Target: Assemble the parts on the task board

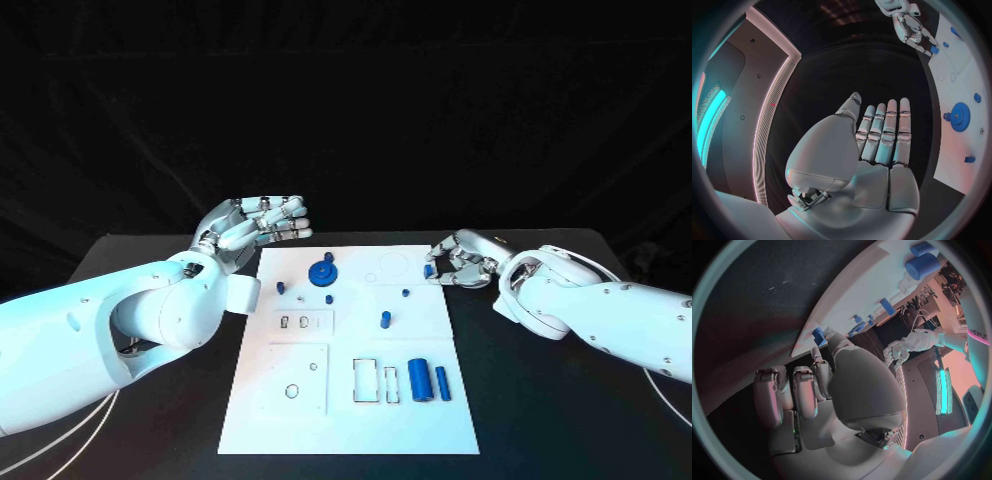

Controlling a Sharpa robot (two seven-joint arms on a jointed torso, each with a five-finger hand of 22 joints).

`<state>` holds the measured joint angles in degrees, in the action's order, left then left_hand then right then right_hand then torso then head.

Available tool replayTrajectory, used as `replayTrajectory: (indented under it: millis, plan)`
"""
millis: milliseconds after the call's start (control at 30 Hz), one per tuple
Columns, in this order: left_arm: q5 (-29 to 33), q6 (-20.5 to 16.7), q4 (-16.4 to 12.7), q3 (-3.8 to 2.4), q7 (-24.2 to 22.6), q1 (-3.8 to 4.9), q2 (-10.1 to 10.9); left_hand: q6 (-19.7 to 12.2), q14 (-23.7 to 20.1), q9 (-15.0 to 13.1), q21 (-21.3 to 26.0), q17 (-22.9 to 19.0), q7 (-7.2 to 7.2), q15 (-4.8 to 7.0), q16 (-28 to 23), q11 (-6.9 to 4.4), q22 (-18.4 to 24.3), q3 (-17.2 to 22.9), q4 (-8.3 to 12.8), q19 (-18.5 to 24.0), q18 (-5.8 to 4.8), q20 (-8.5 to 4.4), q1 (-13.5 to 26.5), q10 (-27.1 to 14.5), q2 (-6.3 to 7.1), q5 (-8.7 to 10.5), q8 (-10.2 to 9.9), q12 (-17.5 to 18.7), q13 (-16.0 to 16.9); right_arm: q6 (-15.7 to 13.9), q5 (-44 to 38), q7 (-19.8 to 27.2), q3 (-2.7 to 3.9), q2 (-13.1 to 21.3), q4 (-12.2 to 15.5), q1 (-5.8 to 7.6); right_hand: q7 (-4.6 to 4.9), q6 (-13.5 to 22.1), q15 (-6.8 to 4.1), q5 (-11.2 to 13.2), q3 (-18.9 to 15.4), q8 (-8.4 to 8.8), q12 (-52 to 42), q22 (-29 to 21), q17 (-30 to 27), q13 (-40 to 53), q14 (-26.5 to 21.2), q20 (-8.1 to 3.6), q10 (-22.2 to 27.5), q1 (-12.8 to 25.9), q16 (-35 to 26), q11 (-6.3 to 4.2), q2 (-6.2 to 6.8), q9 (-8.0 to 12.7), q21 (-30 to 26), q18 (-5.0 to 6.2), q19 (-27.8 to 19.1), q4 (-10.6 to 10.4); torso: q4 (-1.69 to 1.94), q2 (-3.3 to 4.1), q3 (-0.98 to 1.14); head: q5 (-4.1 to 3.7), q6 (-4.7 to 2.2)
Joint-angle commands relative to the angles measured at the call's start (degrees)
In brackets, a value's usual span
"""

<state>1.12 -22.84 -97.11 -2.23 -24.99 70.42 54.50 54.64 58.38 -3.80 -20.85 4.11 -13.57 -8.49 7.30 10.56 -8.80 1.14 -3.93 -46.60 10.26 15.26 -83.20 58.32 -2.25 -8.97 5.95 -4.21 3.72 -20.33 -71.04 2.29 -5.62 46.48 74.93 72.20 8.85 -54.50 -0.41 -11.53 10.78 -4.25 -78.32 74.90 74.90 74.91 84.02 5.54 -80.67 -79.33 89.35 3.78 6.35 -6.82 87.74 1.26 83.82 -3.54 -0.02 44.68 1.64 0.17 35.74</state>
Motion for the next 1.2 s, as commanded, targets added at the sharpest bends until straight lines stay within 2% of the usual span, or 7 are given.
replayTrajectory:
  millis: [33,100,133,267,433,867,1200]
  plan:
    - [0.1,1.1,-0.1,-0.03,-0.3,0.04,-0.2,0.3,0.4,0.0,-0.1,0.0,-0.11,0.05,-0.3,0.11,0.1,0.3,0.2,0.2,0.23,0.16,0.3,0.2,-0.05,-0.01,-0.3,0.3,0.0,-0.2,-1.1,-0.8,0.00,-0.3,0.0,-0.07,0.06,-1.0,0.15,-0.2,0.5,-0.61,-0.5,12.7,14.5,4.9,5.8,0.28,-0.6,0.1,0.4,0.17,-0.82,-0.2,0.1,-0.57,4.7,0.0,0.07,0.00,-0.04,0.19,-0.09]
    - [0.1,1.1,-0.1,-0.03,-0.3,0.04,-0.2,0.3,0.4,0.0,-0.1,0.0,-0.11,0.05,-0.3,0.11,0.1,0.3,0.2,0.2,0.23,0.16,0.3,0.2,-0.05,-0.01,-0.3,0.3,0.0,-0.2,-1.2,-1.1,0.00,-0.5,0.0,-0.09,-0.02,-2.0,0.13,-0.1,0.7,-1.01,-0.8,12.8,14.5,5.2,5.8,0.26,-0.9,0.2,0.4,0.12,-1.09,-0.3,0.2,-0.60,4.7,0.0,0.12,0.02,-0.03,0.12,-0.15]
    - [0.1,1.0,0.0,-0.03,-0.3,0.04,-0.2,0.3,0.4,0.0,-0.1,0.0,-0.11,0.05,-0.3,0.11,0.1,0.3,0.2,0.2,0.23,0.16,0.3,0.2,-0.05,-0.01,-0.3,0.3,0.0,-0.2,-1.2,-1.2,0.00,-0.6,-0.1,-0.10,-0.11,-2.6,0.08,-0.1,0.9,-1.22,-1.0,12.9,14.6,5.4,5.9,0.23,-1.1,0.2,0.4,0.04,-1.29,-0.4,0.3,-0.63,4.8,0.1,-0.04,-0.02,0.00,0.22,-0.16]
    - [0.1,0.9,0.0,-0.03,-0.4,0.04,-0.2,0.3,0.4,0.0,-0.1,0.0,-0.11,0.05,-0.3,0.11,0.1,0.3,0.2,0.2,0.23,0.16,0.3,0.2,-0.05,-0.01,-0.3,0.3,0.0,0.0,-1.2,-1.5,0.00,-0.9,-0.3,-0.11,-0.37,-3.8,-0.08,-0.2,1.3,-1.66,-1.4,13.1,14.8,5.8,5.9,0.12,-1.4,0.2,0.5,-0.17,-1.60,-0.5,0.4,-0.68,4.9,0.2,-0.03,0.02,-0.01,0.23,-0.14]
    - [0.1,0.9,0.0,-0.03,-0.4,0.04,-0.1,0.3,0.4,0.0,-0.1,0.0,-0.12,0.05,-0.3,0.11,0.1,0.3,0.2,0.2,0.23,0.16,0.3,0.2,-0.07,-0.02,-0.4,0.3,0.0,0.1,-1.2,-1.7,0.00,-1.1,-0.4,-0.11,-0.44,-4.1,-0.13,-0.2,1.5,-1.74,-1.5,13.2,14.8,5.8,5.9,0.07,-1.5,0.1,0.5,-0.23,-1.69,-0.5,0.5,-0.70,5.0,0.2,-0.08,-0.01,0.00,0.53,0.29]
    - [0.1,0.9,0.0,-0.04,-0.4,0.04,0.0,0.3,0.4,0.0,-0.1,0.0,-0.12,0.05,-0.3,0.11,0.1,0.3,0.2,0.2,0.23,0.16,0.3,0.2,-0.07,-0.02,-0.4,0.3,0.0,-0.4,-1.2,-2.0,0.00,-1.3,-1.0,-0.11,-0.73,-5.0,-0.36,-0.2,2.2,-2.00,-1.8,13.5,15.0,6.1,6.0,-0.13,-1.7,0.0,0.6,-0.49,-2.30,-0.5,0.8,-0.80,5.2,0.5,-0.09,0.01,0.07,0.36,0.38]
    - [0.1,0.9,0.0,-0.04,-0.4,0.04,0.0,0.3,0.4,0.0,-0.1,0.0,-0.12,0.05,-0.3,0.11,0.1,0.3,0.2,0.2,0.23,0.16,0.3,0.2,-0.07,-0.02,-0.4,0.3,0.0,-2.2,-0.9,-2.1,0.00,-1.7,-1.0,-0.11,-2.12,-8.2,-1.26,-0.4,3.3,-3.54,-2.8,14.1,15.1,7.0,6.0,-0.83,-2.7,0.2,0.7,-1.62,-3.62,-1.1,1.3,-0.96,5.5,0.6,-0.07,0.01,0.08,0.27,0.49]
